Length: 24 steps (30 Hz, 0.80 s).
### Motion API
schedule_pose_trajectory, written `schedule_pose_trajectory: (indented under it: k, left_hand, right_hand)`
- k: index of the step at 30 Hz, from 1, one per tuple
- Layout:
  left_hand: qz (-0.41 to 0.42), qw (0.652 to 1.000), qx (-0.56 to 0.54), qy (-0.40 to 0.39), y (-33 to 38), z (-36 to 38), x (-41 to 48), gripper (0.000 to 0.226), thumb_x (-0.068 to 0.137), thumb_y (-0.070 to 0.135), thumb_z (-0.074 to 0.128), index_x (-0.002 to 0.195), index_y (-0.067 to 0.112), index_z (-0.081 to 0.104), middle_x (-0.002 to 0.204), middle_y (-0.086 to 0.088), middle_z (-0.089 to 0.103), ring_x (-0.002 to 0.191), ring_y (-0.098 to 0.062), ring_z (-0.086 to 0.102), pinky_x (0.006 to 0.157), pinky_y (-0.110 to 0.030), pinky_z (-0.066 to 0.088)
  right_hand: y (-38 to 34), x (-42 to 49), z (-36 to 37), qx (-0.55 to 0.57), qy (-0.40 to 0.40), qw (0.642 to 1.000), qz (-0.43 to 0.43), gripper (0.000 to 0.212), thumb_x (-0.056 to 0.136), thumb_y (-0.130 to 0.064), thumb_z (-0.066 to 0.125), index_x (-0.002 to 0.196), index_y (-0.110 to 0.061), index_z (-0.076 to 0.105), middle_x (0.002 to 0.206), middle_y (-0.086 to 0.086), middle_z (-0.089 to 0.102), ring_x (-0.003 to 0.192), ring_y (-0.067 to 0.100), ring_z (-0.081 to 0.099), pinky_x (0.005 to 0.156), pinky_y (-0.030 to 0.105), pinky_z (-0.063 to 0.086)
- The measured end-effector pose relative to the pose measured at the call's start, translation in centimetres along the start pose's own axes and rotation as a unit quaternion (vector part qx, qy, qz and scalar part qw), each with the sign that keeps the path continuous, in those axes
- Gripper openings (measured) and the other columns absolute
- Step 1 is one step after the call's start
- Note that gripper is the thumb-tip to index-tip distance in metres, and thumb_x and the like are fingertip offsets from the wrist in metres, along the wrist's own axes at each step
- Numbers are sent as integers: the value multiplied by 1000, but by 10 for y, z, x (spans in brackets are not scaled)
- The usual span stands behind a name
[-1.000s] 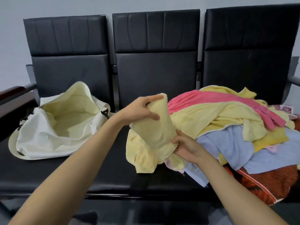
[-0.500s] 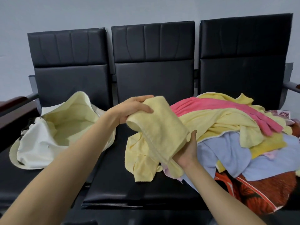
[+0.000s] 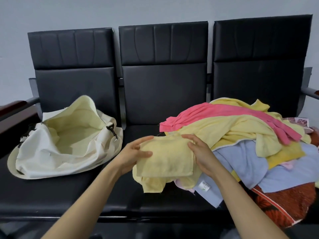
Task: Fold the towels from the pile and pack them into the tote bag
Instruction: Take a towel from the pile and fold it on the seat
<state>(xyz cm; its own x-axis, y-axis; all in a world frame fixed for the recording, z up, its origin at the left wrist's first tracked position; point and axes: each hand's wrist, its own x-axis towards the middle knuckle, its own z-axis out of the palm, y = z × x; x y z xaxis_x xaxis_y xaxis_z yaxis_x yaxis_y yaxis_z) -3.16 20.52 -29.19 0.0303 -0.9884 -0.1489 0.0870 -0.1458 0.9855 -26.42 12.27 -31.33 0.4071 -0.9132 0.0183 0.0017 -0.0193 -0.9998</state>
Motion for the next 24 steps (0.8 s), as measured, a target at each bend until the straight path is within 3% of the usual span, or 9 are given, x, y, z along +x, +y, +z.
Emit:
schedule_pose_trajectory:
  k: [2, 5, 7, 12, 15, 18, 21, 24]
  left_hand:
    - [23, 999, -4, 23, -16, 1, -4, 67, 70, -8, 74, 122, 33, 63, 125, -6, 63, 112, -26, 62, 85, -35, 55]
    - [72, 996, -22, 50, -27, 2, -9, 75, 60, -2, 75, 121, 38, 63, 121, 0, 65, 112, -23, 62, 89, -36, 53]
    - [94, 995, -22, 40, -24, 2, -12, 74, 62, 0, 76, 124, 37, 61, 122, 2, 65, 111, -21, 62, 91, -37, 52]
    - [115, 992, 25, 44, -18, -5, -14, 64, 63, 6, 79, 118, 35, 66, 125, 3, 63, 114, -22, 61, 95, -40, 52]
    - [172, 966, 146, 125, -21, -5, -14, 55, 65, 16, 80, 110, 45, 67, 132, 7, 50, 124, -9, 48, 105, -41, 44]
    - [197, 943, 193, 185, -23, -3, -13, 60, 71, 9, 81, 107, 53, 63, 141, 11, 34, 131, -6, 37, 106, -42, 42]
    - [221, 926, 238, 193, -22, -3, -17, 62, 74, 7, 78, 115, 50, 60, 149, 17, 21, 140, -7, 24, 110, -32, 33]
    - [227, 894, 325, 208, -23, -1, -21, 59, 78, 4, 74, 126, 34, 59, 151, 13, 22, 129, 15, 18, 104, -14, 21]
  right_hand:
    - [-2, -4, -3, -15, -52, 998, 20, 32, 93, -15, 60, 119, -34, 61, 144, -3, 43, 125, 15, 49, 106, 39, 43]
    - [-4, -10, -6, -93, -135, 986, 27, 73, 74, -11, 80, 133, -37, 47, 139, -12, 42, 127, 9, 44, 107, 33, 42]
    - [-3, -12, -2, -147, -150, 978, 17, 82, 69, -8, 83, 133, -42, 44, 139, -12, 41, 129, 10, 41, 109, 35, 40]
    - [-2, -9, 4, -171, -99, 979, -53, 75, 71, -4, 80, 127, -45, 50, 135, -13, 47, 124, 7, 47, 107, 34, 42]
    - [-6, -9, 6, -174, -32, 979, -98, 62, 74, -5, 78, 122, -38, 56, 124, -17, 55, 110, -9, 51, 96, 20, 44]
    - [-10, -10, 11, -163, -2, 980, -112, 59, 76, -4, 77, 123, -32, 57, 115, -25, 55, 98, -21, 51, 82, 4, 42]
    - [-10, -9, 10, -170, -37, 981, -90, 65, 75, -3, 77, 127, -33, 52, 120, -21, 53, 105, -13, 50, 84, 8, 43]
    - [-10, -10, 8, -250, -59, 963, -77, 74, 77, -4, 74, 134, -40, 44, 122, -7, 46, 110, 7, 50, 85, 9, 40]
